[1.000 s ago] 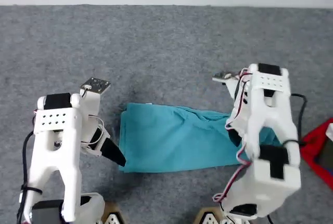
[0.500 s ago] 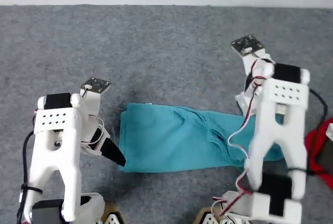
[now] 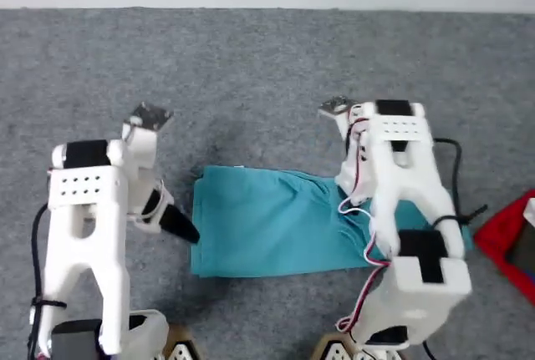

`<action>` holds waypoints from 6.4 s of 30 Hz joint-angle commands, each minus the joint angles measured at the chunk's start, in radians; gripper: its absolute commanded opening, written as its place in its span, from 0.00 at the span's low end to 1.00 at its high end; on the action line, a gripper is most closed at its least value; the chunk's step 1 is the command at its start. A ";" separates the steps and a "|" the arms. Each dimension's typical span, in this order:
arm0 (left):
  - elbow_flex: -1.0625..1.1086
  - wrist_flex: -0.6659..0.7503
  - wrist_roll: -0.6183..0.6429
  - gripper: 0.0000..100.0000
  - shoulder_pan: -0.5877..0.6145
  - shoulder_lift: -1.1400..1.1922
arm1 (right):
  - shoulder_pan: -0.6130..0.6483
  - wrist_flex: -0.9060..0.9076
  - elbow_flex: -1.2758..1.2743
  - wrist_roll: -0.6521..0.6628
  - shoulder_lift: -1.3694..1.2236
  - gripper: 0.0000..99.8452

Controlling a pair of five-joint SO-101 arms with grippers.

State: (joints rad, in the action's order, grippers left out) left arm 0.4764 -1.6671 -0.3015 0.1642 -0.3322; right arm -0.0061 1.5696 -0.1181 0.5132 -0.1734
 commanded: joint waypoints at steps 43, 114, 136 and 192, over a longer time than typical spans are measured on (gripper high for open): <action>-0.680 -0.091 0.193 0.01 -0.242 1.099 | -0.691 0.090 0.101 0.166 0.380 0.18; -1.013 -0.087 0.241 0.21 -0.971 0.677 | -0.779 -0.070 -0.107 0.169 0.380 0.18; -0.403 0.281 0.242 0.21 -0.559 0.525 | -0.777 -0.064 -0.109 0.169 0.387 0.18; -0.857 -0.092 0.430 0.14 -0.190 0.651 | 0.544 0.019 -0.411 0.002 0.690 0.18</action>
State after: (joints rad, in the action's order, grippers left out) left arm -0.2693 -1.6962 0.1066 -0.1151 0.3537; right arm 0.5432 1.6510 -0.5294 0.5194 0.5508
